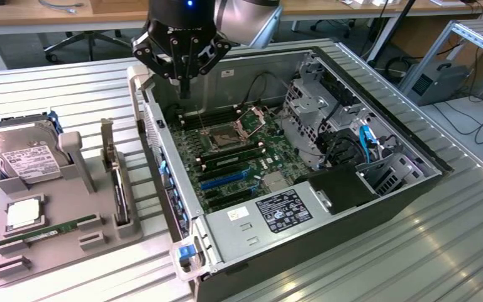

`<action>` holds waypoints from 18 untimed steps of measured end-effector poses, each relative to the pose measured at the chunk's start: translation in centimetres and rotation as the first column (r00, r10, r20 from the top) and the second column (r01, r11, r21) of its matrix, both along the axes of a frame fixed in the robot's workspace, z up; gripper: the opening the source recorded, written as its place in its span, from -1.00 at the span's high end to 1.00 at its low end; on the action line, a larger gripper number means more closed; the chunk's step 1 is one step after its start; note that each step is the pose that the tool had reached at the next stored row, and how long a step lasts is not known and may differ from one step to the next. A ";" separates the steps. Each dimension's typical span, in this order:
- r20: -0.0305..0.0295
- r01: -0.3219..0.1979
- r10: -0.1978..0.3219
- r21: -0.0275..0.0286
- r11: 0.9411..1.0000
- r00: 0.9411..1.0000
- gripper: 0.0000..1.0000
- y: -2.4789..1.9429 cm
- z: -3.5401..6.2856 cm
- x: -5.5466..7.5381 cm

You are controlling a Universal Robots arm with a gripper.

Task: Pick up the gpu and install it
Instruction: 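Reach for the gpu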

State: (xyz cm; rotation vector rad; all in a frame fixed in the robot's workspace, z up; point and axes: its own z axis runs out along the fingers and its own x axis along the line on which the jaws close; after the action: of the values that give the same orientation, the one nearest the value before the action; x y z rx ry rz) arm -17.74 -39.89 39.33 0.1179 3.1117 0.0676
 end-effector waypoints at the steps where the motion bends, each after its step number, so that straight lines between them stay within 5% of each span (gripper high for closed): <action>1: 0.000 0.000 0.000 0.000 1.000 1.000 0.79 0.00 0.00 -0.1; 18: 0.000 0.000 0.000 0.000 1.000 1.000 0.79 0.00 0.00 -0.9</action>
State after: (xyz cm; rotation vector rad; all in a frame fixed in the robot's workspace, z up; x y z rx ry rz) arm -18.67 -39.89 39.33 0.1180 3.1117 0.0677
